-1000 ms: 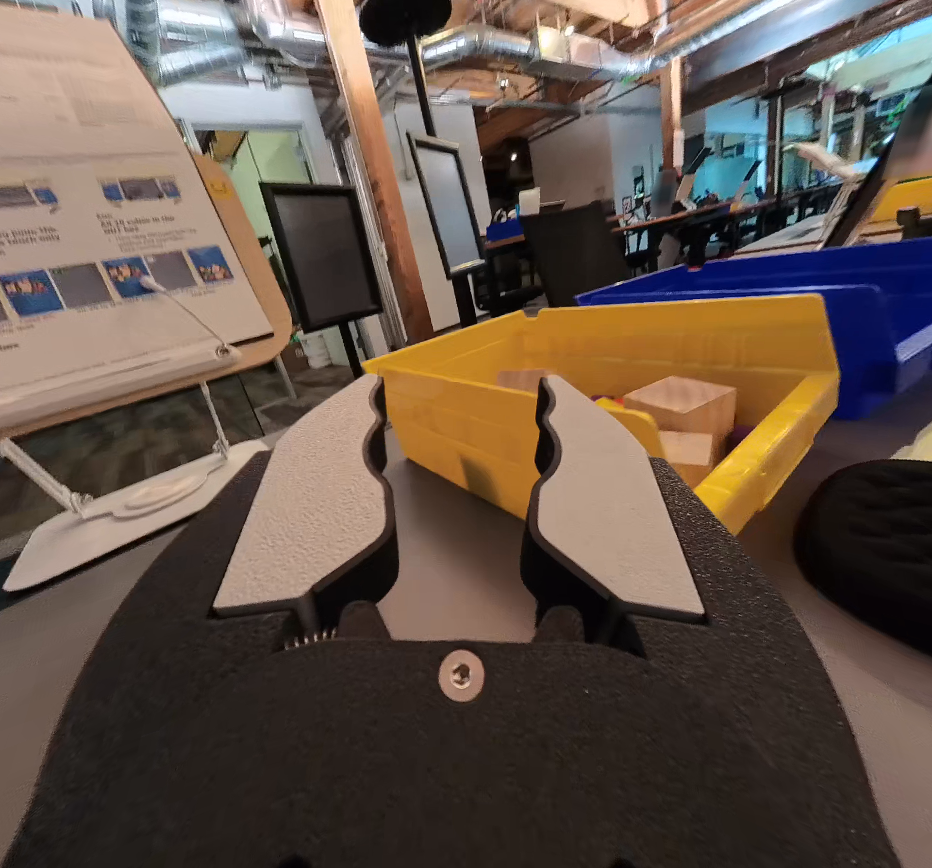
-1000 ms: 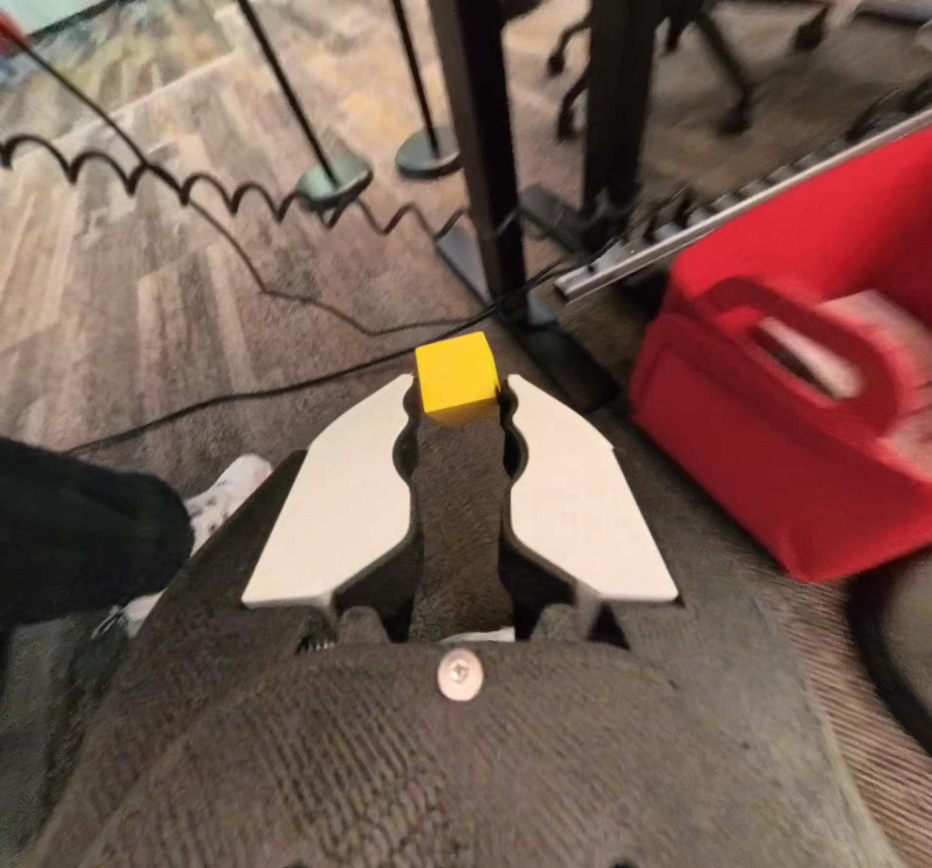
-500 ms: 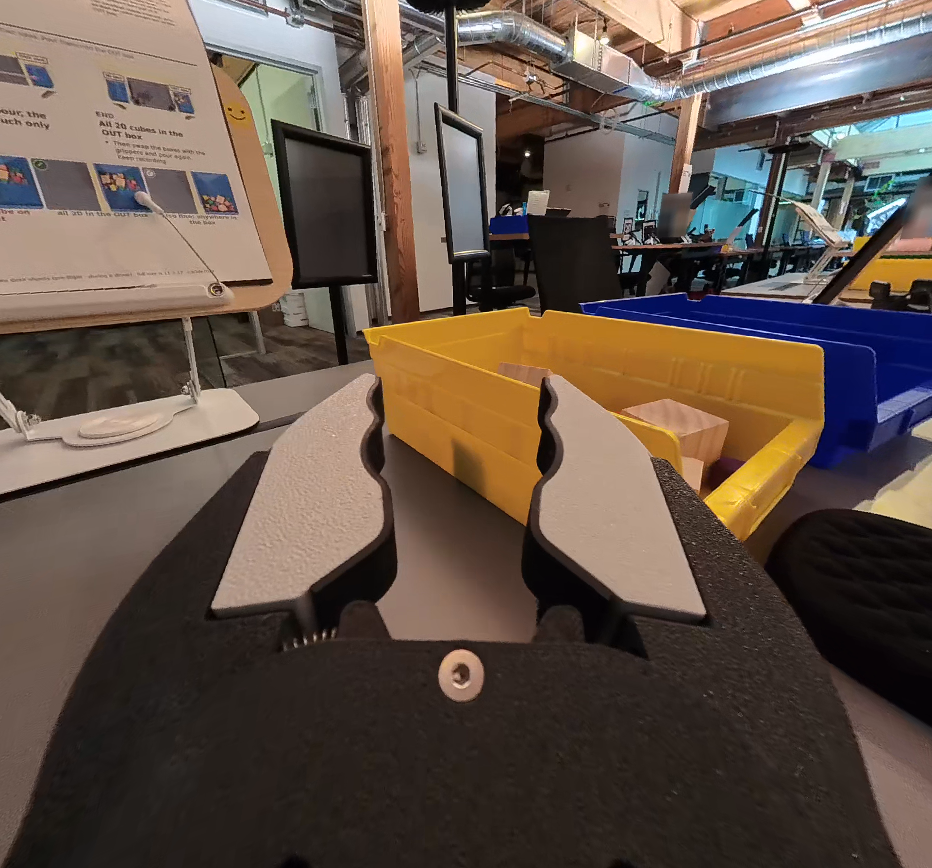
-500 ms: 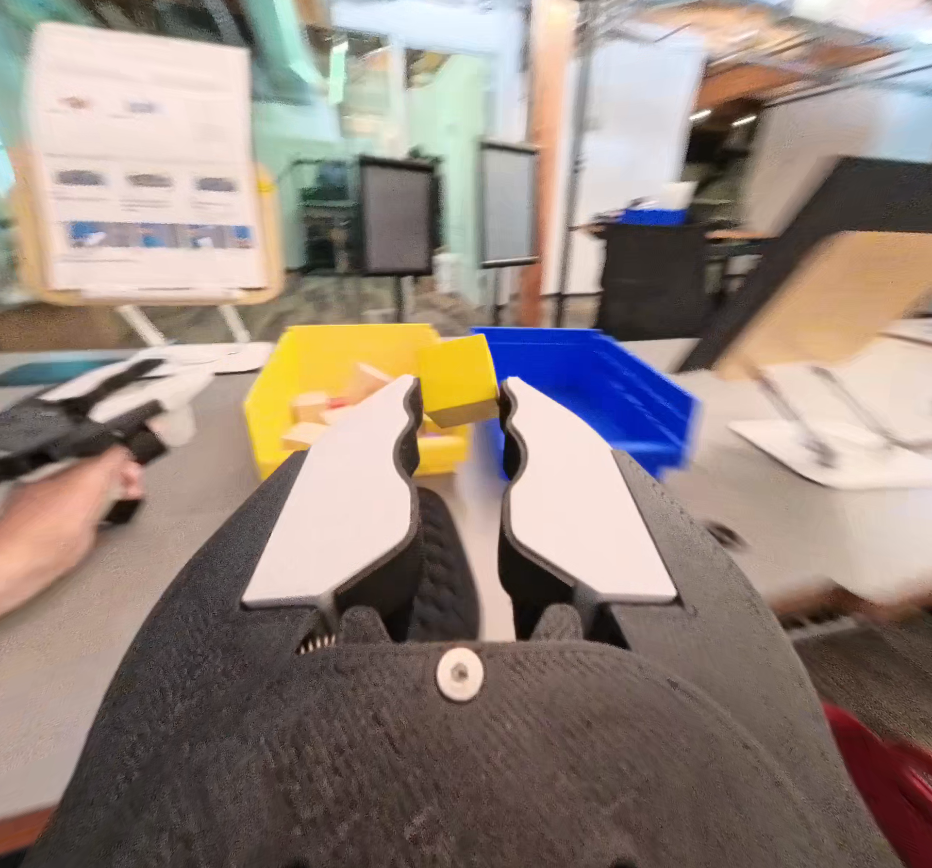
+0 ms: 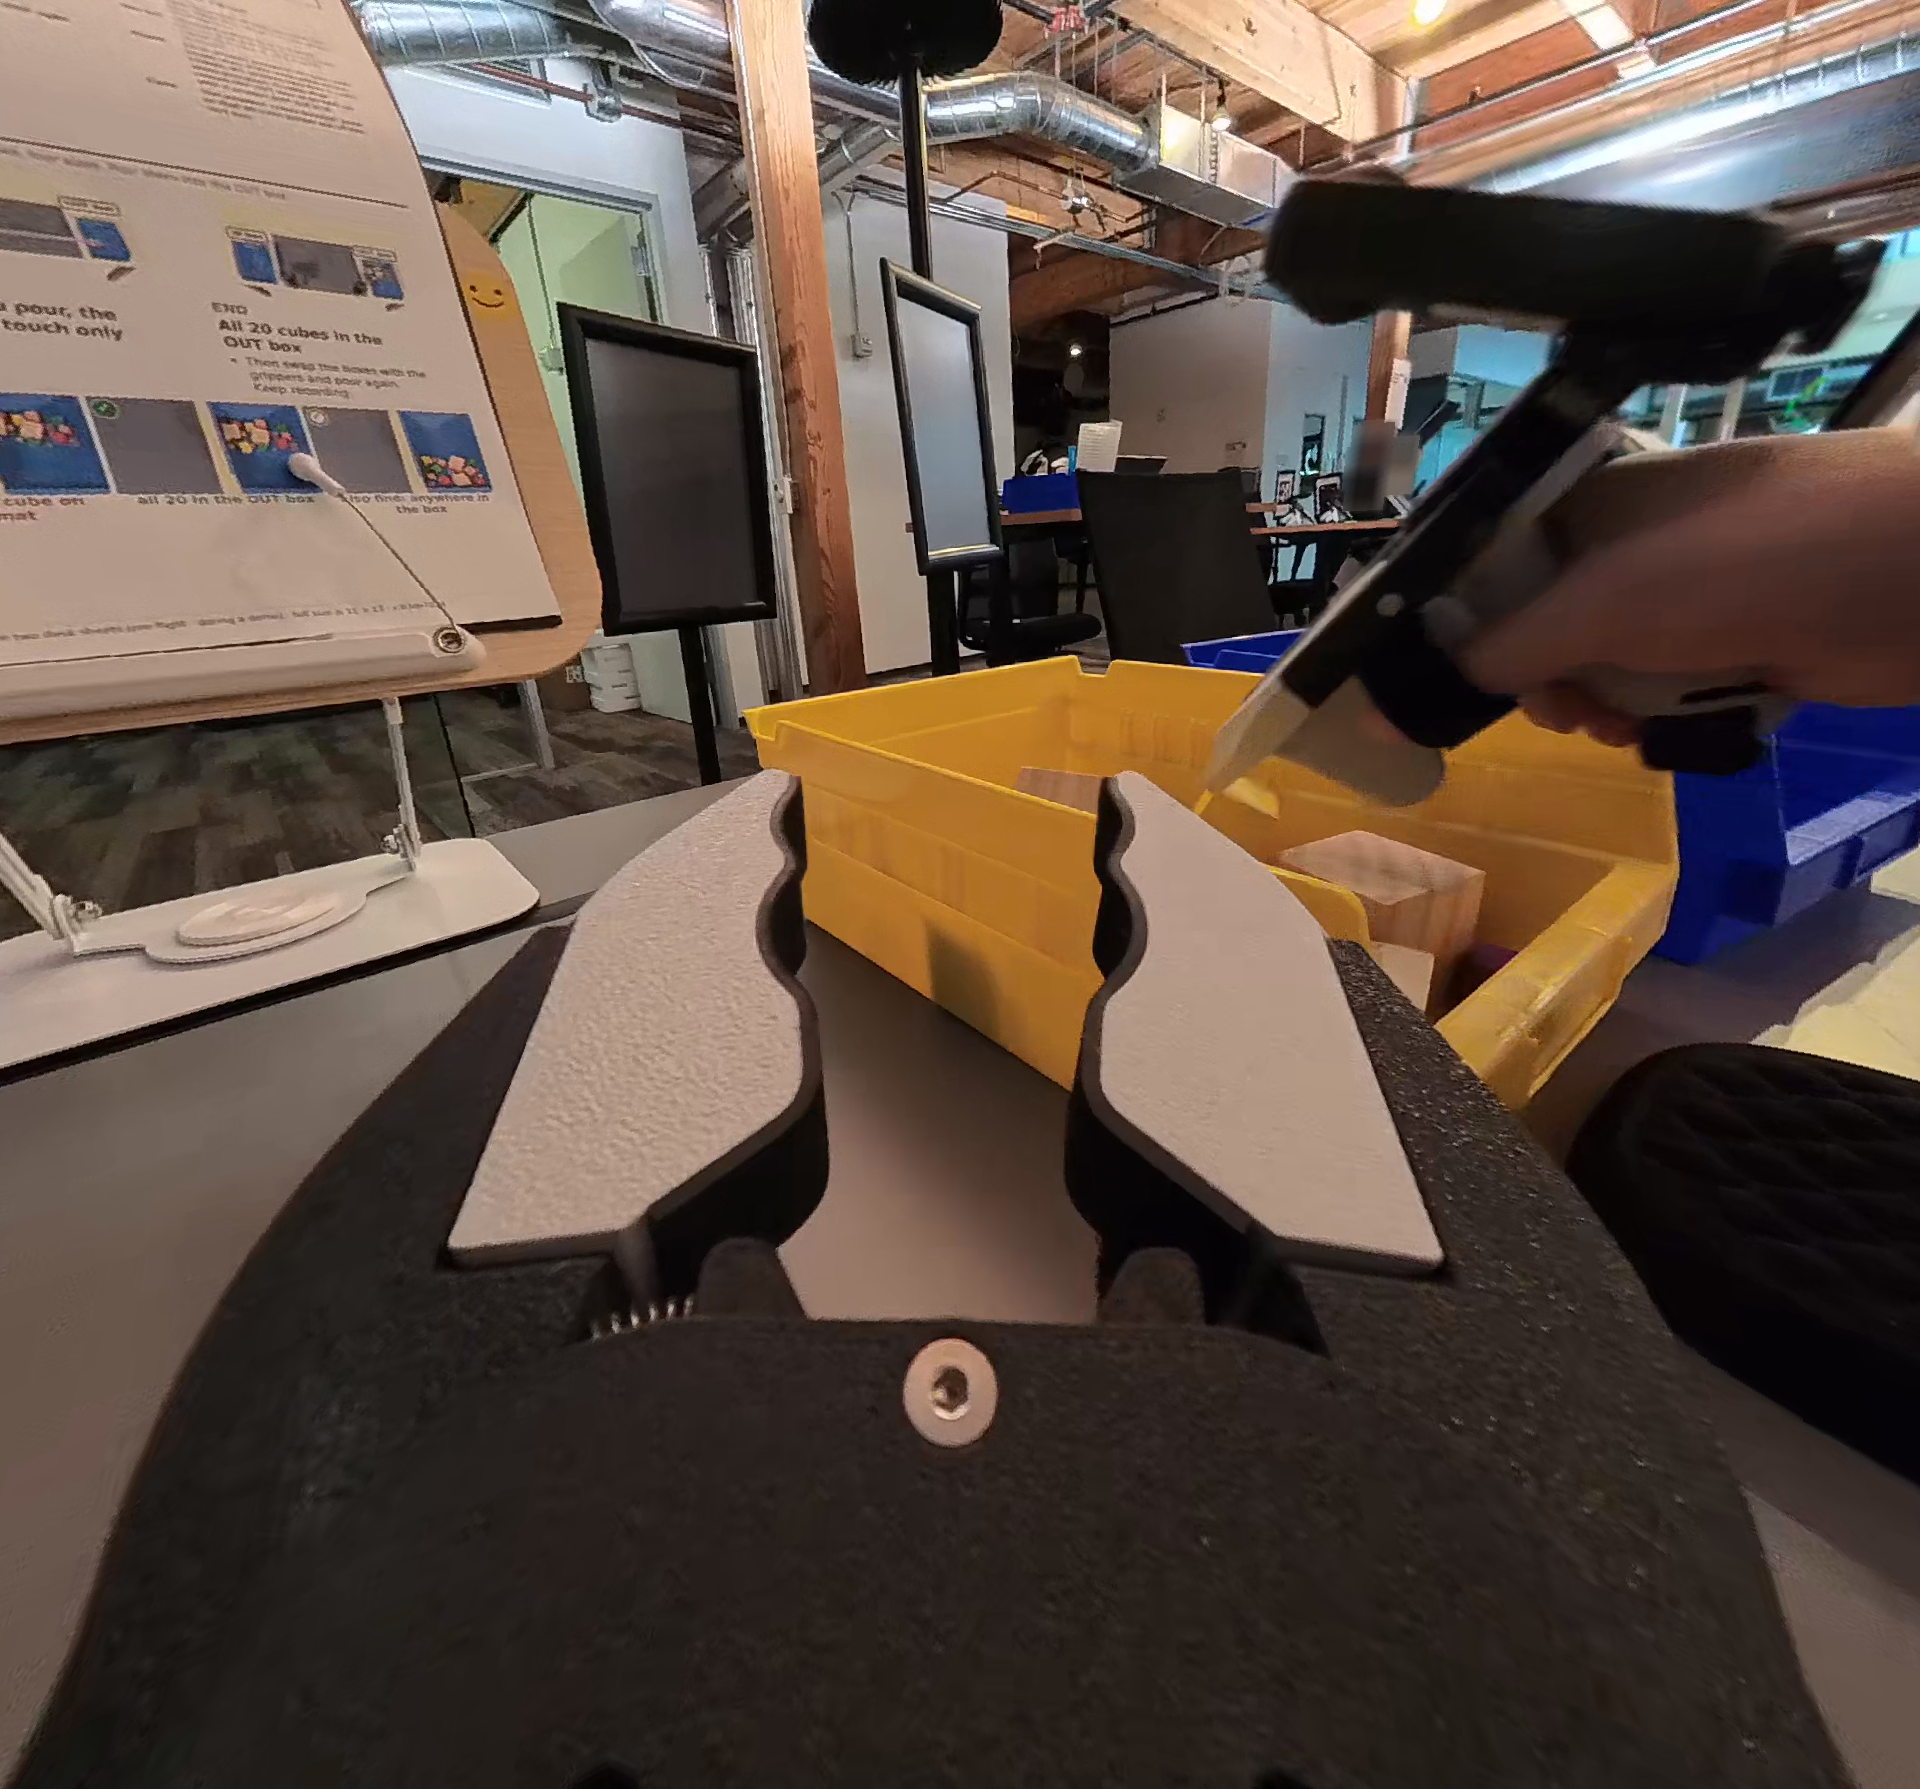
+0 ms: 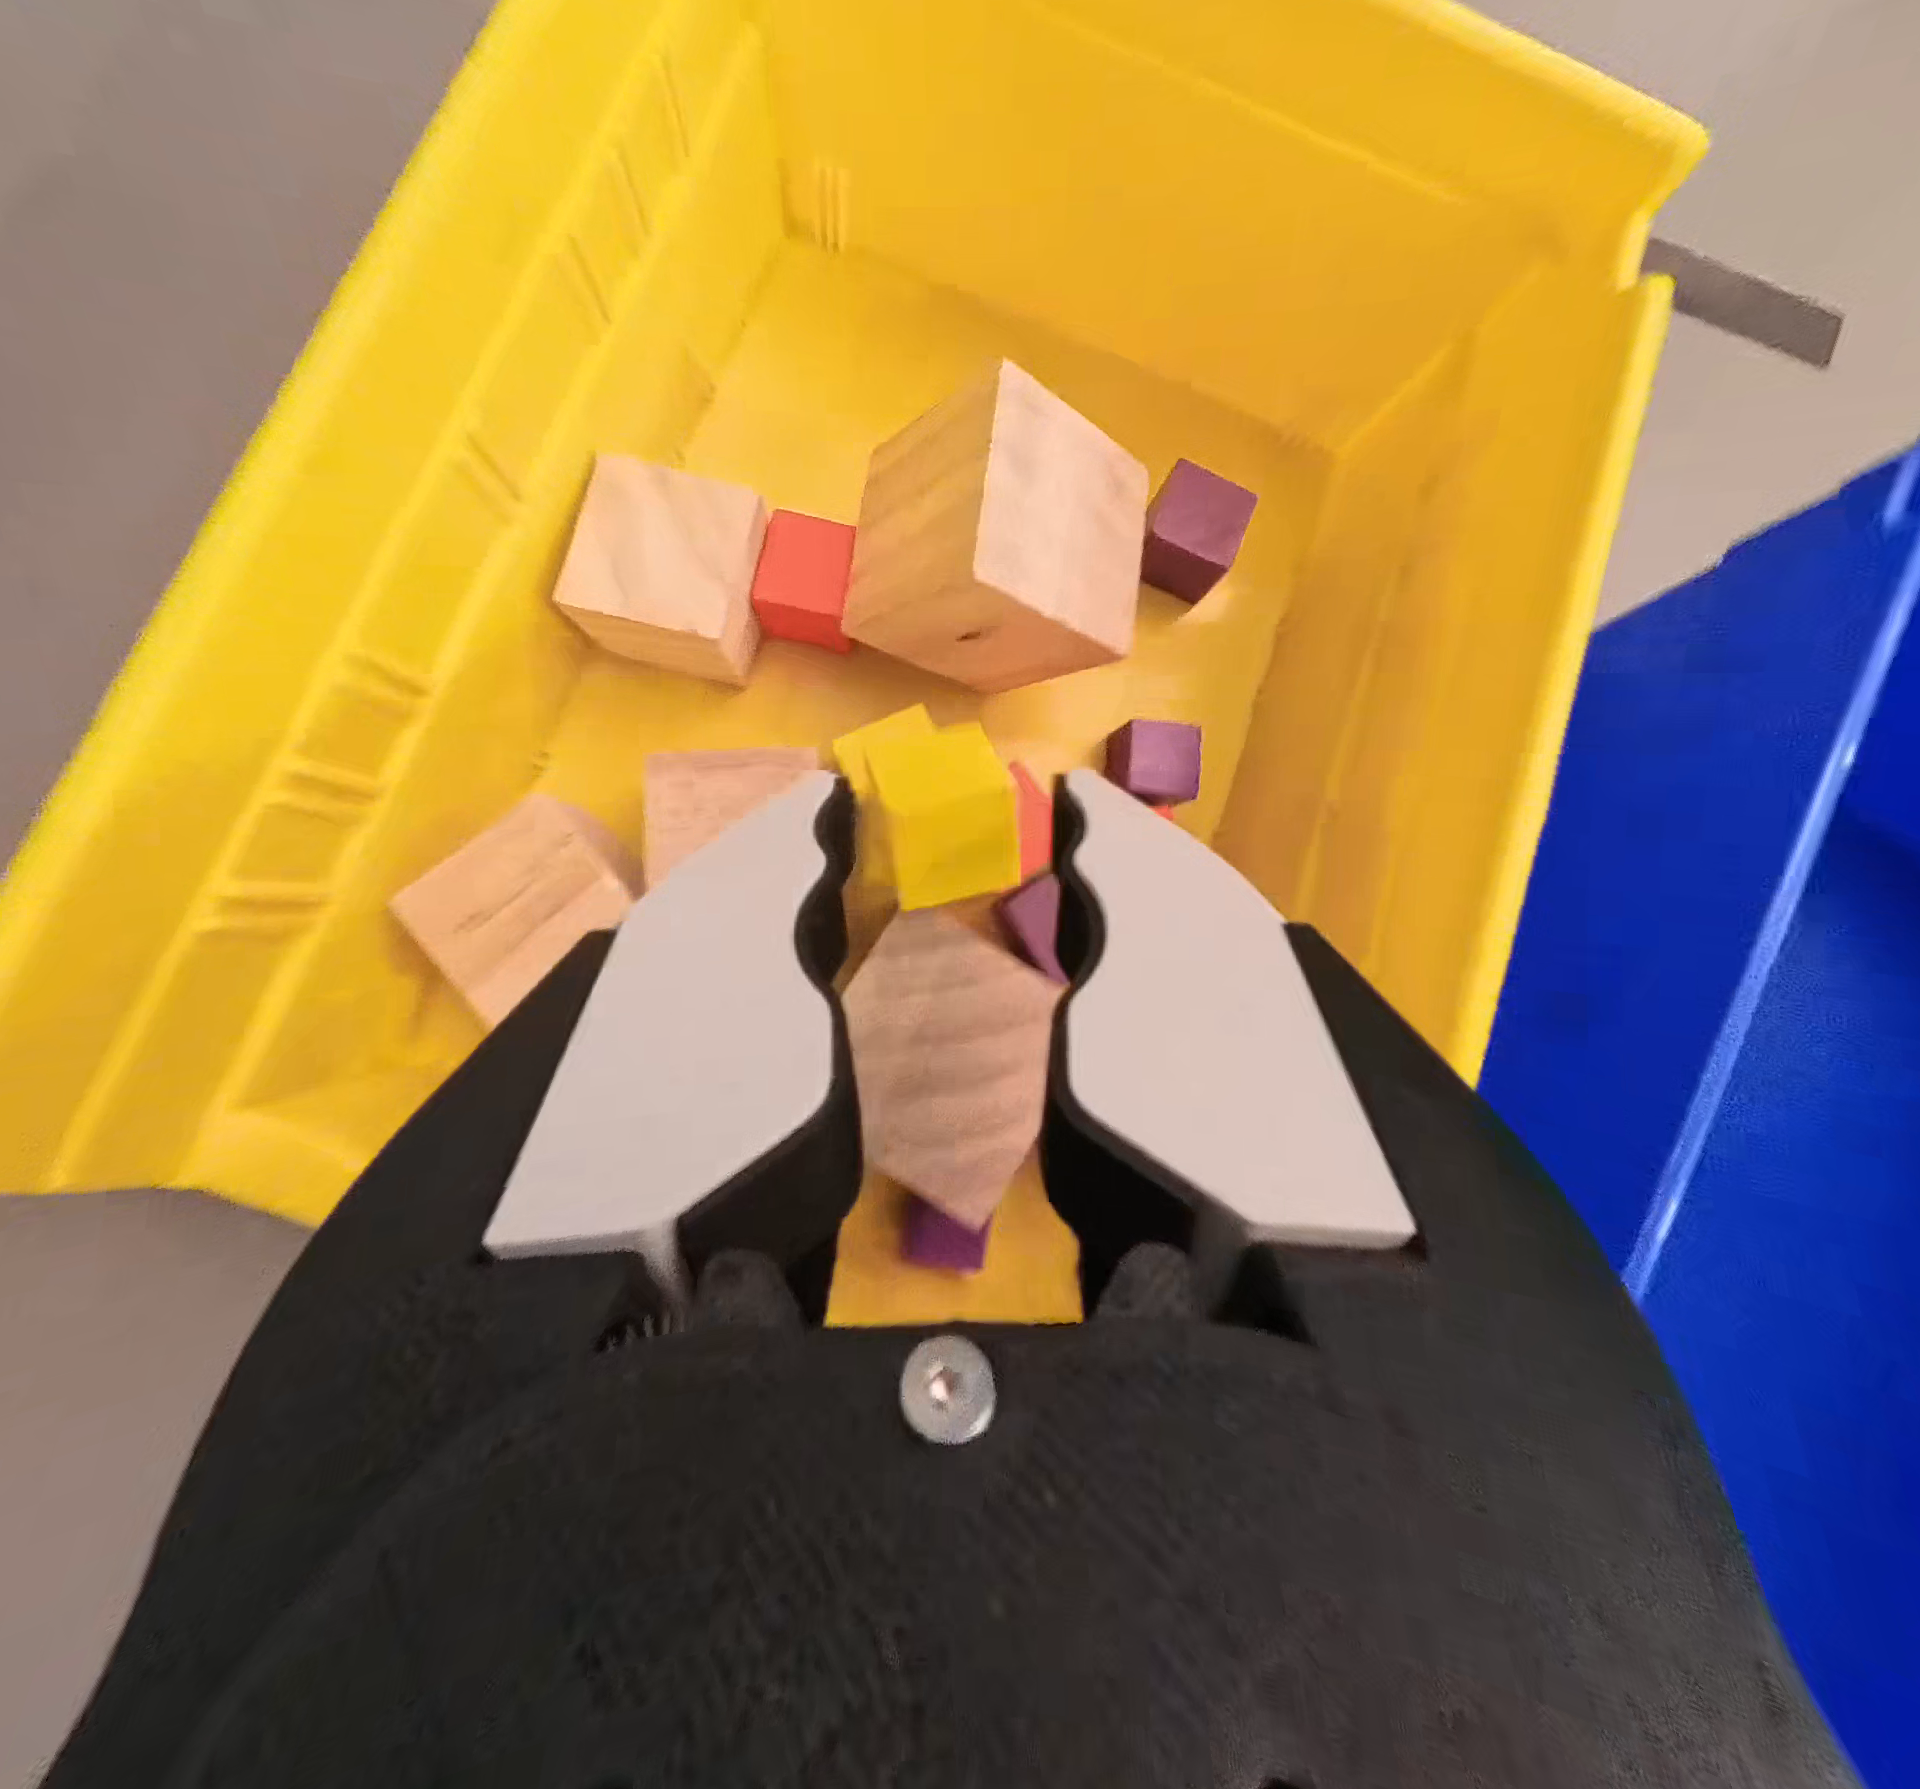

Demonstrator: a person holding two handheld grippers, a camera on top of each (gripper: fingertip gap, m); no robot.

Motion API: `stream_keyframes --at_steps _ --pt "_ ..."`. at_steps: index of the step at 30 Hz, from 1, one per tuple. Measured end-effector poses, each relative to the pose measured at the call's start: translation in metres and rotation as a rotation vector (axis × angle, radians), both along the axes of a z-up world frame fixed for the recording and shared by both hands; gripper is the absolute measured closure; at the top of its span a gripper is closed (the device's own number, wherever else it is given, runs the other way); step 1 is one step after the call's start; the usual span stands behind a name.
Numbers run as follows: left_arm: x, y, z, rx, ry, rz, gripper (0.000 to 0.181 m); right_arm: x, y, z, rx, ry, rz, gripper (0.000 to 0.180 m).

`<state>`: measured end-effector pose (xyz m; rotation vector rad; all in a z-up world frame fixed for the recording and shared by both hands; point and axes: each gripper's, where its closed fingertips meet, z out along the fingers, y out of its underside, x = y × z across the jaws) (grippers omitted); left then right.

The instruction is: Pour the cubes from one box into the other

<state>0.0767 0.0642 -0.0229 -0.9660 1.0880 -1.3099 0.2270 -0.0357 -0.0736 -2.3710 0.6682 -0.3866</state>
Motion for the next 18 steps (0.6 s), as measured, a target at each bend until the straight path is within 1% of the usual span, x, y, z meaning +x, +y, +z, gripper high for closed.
stream_keyframes --at_steps 1,4,5,7,8,10,12,13,15,18 --pt "-0.001 -0.001 0.0 0.0 0.001 -0.007 0.128 0.007 0.002 -0.001 -0.016 -0.019 0.019 0.136" --pt "-0.006 0.002 0.001 -0.018 -0.012 -0.004 0.129 0.011 0.011 0.008 0.036 -0.013 0.104 0.132" --pt "-0.007 0.003 0.001 -0.04 -0.014 -0.01 0.129 0.011 0.011 0.019 0.066 -0.023 0.127 0.131" --pt "-0.009 0.004 0.002 -0.059 -0.016 -0.021 0.129 0.021 -0.001 0.055 0.122 -0.103 0.133 0.129" --pt "-0.009 0.004 0.001 -0.055 -0.011 -0.017 0.129 0.028 -0.014 0.077 0.153 -0.155 0.115 0.125" --pt "-0.009 0.002 0.0 -0.062 -0.005 -0.029 0.129 0.055 -0.052 0.12 0.204 -0.255 0.017 0.121" --pt "-0.01 0.001 0.001 -0.065 -0.011 -0.036 0.129 0.086 -0.094 0.144 0.237 -0.296 -0.094 0.116" --pt "-0.011 0.0 0.001 -0.065 -0.014 -0.041 0.129 0.102 -0.117 0.146 0.229 -0.281 -0.16 0.114" --pt "-0.013 -0.002 0.003 -0.062 -0.021 -0.048 0.128 0.122 -0.158 0.138 0.197 -0.239 -0.27 0.112" --pt "-0.013 -0.007 0.004 -0.04 -0.029 -0.057 0.128 0.127 -0.206 0.116 0.145 -0.233 -0.372 0.111"
